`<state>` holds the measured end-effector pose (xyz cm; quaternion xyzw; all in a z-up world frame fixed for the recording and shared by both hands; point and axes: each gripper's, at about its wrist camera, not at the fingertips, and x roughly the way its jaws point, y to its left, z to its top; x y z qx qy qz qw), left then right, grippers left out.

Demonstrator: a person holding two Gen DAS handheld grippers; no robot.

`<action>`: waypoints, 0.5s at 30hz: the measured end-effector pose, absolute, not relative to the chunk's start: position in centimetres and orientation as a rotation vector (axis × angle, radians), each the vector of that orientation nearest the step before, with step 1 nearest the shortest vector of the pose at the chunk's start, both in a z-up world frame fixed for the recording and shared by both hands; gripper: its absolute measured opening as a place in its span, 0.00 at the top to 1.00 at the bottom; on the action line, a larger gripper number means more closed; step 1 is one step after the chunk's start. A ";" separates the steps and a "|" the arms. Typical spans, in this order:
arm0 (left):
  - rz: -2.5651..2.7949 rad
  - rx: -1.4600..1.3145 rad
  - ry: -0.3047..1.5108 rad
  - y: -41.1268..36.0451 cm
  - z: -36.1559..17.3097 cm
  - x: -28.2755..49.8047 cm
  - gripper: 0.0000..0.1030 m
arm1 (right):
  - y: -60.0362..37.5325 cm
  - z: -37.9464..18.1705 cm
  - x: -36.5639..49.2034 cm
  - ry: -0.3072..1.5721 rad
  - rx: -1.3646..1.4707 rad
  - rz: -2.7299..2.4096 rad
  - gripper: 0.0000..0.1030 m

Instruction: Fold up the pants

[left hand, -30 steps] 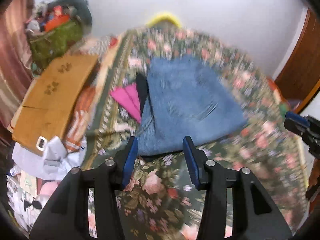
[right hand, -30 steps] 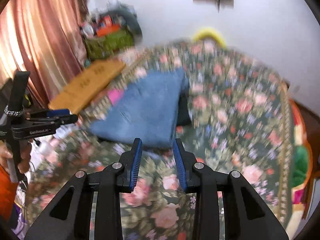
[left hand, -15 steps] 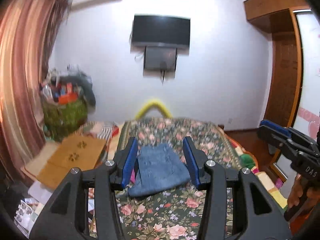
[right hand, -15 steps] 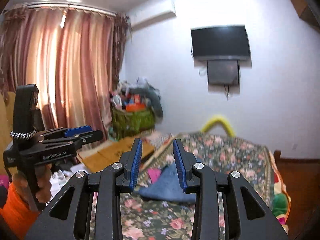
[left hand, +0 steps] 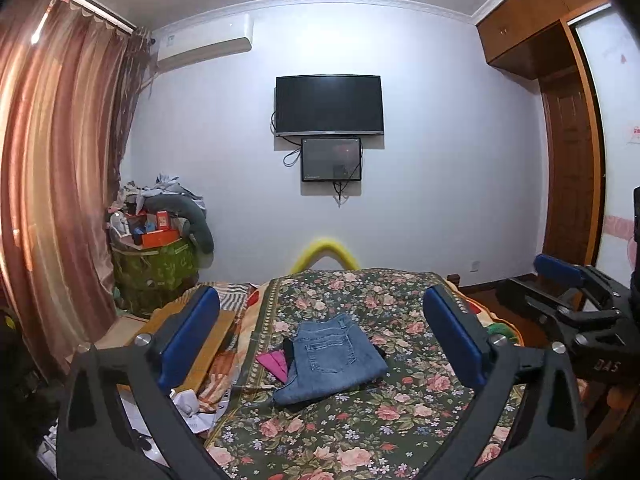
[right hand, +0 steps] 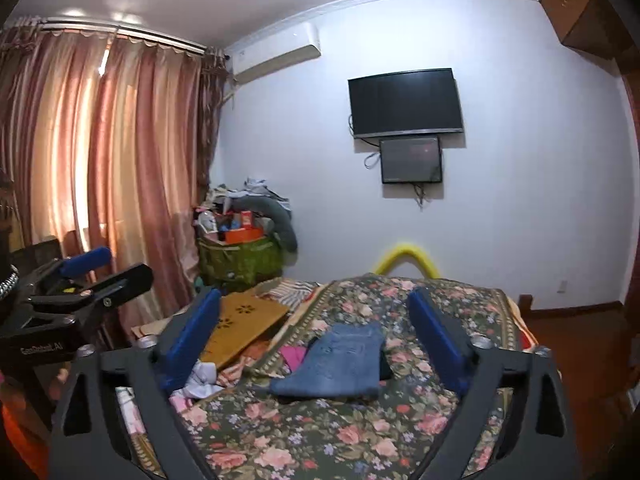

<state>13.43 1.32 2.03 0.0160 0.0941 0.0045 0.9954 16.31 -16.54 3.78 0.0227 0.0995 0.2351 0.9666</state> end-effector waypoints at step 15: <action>-0.003 -0.010 0.221 2.0 1.1 13.8 0.00 | -16.9 3.3 15.4 0.212 0.028 0.457 0.00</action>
